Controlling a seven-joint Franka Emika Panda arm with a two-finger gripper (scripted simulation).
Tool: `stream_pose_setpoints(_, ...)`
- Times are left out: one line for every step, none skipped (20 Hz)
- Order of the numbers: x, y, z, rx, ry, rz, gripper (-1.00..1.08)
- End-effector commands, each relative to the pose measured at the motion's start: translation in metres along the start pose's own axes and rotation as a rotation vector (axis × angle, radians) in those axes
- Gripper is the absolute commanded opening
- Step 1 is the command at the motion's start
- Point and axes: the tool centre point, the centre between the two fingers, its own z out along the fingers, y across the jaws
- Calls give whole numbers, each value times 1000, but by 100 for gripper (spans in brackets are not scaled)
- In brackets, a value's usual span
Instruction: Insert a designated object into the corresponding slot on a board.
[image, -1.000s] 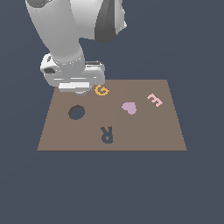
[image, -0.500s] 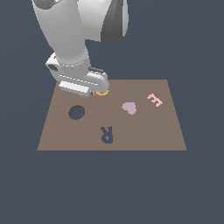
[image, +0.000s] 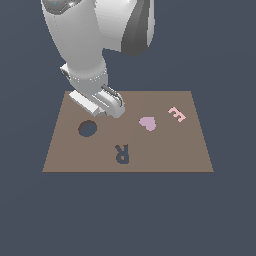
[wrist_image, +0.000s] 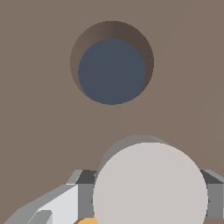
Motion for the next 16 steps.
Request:
stream_pose_setpoints(2,-5,-1,0,1,100,-100)
stream_pose_setpoints(3,-7,-1,0,1,138,-100)
stream_pose_setpoints(4,-9,-1,0,1,177,-100)
stream_pose_setpoints(6,-11,-1,0,1,217,-100)
stream_pose_setpoints(7,-12,-1,0,1,256,-100)
stream_pose_setpoints(8,-14,-1,1,1,295,-100)
stream_pose_setpoints(10,-16,-2,1,1,334,-100)
stream_pose_setpoints(11,-17,-2,1,1,374,-100)
stream_pose_setpoints(13,-19,-2,1,1,413,-100)
stream_pose_setpoints(14,-20,-2,1,1,453,-100)
stream_pose_setpoints(16,-22,-2,1,1,493,-100)
stream_pose_setpoints(18,-23,-2,1,1,533,-100)
stream_pose_setpoints(19,-25,-2,1,1,573,-100)
stream_pose_setpoints(21,-26,-3,1,0,613,-100)
stream_pose_setpoints(23,-27,-3,1,0,653,-100)
stream_pose_setpoints(25,-28,-3,1,0,693,-100)
